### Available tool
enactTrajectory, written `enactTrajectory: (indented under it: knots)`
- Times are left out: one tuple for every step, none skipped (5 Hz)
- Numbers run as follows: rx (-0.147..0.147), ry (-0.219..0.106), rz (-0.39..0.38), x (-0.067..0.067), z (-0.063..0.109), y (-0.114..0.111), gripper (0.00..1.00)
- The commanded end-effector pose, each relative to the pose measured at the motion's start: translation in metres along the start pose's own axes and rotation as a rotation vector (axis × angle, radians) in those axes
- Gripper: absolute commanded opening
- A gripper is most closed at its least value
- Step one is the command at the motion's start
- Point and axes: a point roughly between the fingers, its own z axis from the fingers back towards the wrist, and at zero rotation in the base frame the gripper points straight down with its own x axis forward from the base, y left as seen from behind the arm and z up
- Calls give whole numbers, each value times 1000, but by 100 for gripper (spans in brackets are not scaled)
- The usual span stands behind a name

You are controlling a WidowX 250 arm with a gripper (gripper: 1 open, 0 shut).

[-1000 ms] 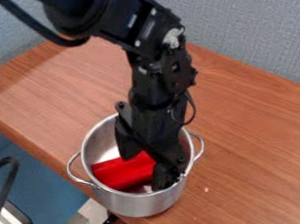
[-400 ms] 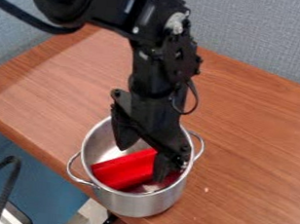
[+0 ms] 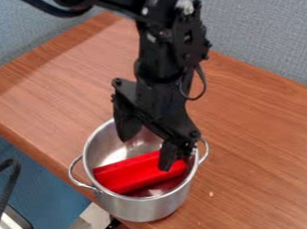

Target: Move the red object from the metal pot to the table

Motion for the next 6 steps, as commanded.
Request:
enactTrajectory:
  knots:
    - [17,-53,7,3,0,9,100]
    - [32,-70,7,-3,-11,12,0]
    - [3,-74,20,-3,-4,14,100]
    - [-28,-81,41,-7,7,16,100]
    - [-37,-56,62,-9,2,20,100]
    - [-31,-51,124,-12,-5,33,100]
